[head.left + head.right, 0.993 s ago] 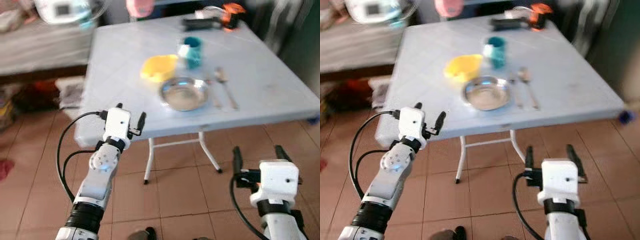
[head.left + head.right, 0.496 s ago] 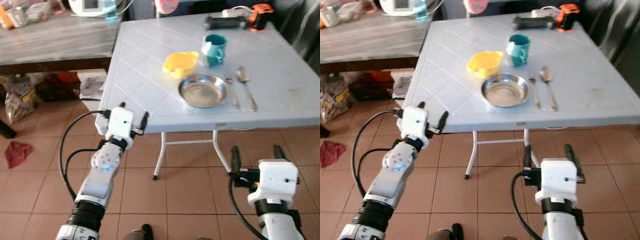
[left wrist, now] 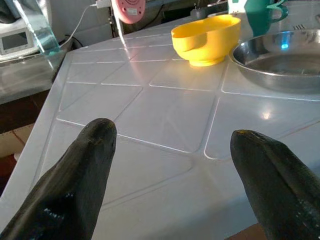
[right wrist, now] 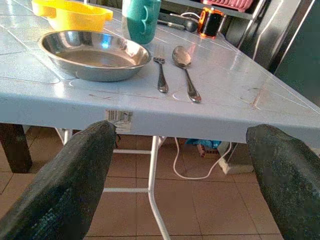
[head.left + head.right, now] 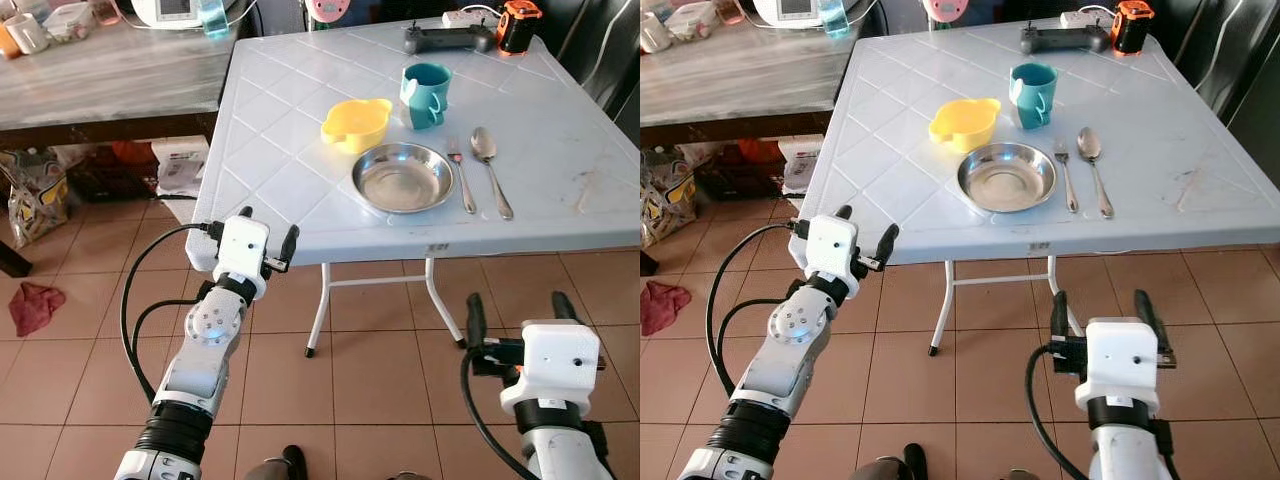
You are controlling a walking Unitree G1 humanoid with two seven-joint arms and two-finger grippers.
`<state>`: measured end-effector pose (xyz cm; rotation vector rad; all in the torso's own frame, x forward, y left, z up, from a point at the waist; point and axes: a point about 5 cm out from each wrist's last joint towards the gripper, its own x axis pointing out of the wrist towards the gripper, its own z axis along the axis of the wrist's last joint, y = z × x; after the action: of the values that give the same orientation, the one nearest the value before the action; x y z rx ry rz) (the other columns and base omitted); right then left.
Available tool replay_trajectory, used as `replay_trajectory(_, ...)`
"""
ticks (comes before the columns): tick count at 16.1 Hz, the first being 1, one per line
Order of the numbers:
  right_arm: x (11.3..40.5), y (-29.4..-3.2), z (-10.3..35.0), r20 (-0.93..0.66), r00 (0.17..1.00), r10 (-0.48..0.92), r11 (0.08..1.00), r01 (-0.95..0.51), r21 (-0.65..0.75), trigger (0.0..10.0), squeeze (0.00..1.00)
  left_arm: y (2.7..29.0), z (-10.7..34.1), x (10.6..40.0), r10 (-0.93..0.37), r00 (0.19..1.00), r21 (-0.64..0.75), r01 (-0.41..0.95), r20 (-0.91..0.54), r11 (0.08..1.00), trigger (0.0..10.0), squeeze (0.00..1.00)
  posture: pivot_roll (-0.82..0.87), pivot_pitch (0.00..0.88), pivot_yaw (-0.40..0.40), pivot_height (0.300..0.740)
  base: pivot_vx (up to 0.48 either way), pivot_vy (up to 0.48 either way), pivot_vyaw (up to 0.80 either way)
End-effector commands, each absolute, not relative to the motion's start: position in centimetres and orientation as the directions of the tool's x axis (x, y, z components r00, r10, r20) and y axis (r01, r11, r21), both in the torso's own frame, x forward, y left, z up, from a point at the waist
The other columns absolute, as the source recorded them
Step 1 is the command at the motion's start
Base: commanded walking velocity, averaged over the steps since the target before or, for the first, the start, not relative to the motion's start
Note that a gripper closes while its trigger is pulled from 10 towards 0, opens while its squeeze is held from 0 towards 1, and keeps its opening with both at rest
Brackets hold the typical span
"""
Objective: Setting the table
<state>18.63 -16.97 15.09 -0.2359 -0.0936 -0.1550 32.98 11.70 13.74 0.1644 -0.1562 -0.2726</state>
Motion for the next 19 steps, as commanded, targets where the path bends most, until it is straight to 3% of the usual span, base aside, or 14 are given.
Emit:
replay_trajectory(1, 18.33, -16.83, 15.42, 0.115, 0.984, -0.139, 0.961, 0.162, -0.223, 10.0, 0.0, 11.59, 13.75, 33.05, -0.287, 0.949, 0.197, 0.259, 0.129, 0.946, 10.0, 0.0, -0.15, 0.179, 0.089, 0.74, 0.0, -0.315, 0.0)
replay_trajectory(7, 18.15, -16.8, 15.4, 0.11, 0.984, -0.143, 0.96, 0.164, -0.225, 10.0, 0.0, 11.41, 13.53, 32.96, -0.295, 0.948, 0.198, 0.268, 0.121, 0.943, 10.0, 0.0, -0.16, 0.183, 0.089, 0.74, 0.0, -0.374, 0.0)
replay_trajectory(11, 18.15, -16.94, 15.47, 0.111, 0.983, -0.143, 0.958, 0.166, -0.234, 10.0, 0.0, 11.38, 13.52, 32.96, -0.286, 0.95, 0.183, 0.261, 0.127, 0.948, 10.0, 0.0, -0.16, 0.183, 0.089, 0.74, 0.0, 0.0, 0.0)
replay_trajectory(16, 18.18, -16.88, 15.51, 0.115, 0.982, -0.149, 0.956, 0.173, -0.238, 10.0, 0.0, 11.11, 13.48, 33.15, -0.299, 0.946, 0.184, 0.274, 0.125, 0.944, 10.0, 0.0, -0.17, 0.181, 0.096, 0.74, 0.0, 0.0, 0.62)
replay_trajectory(19, 18.16, -16.97, 15.53, 0.117, 0.981, -0.155, 0.957, 0.179, -0.227, 10.0, 0.0, 10.93, 13.54, 33.16, -0.305, 0.944, 0.176, 0.28, 0.13, 0.944, 10.0, 0.0, -0.16, 0.181, 0.096, 0.74, 0.0, 0.0, 0.0)
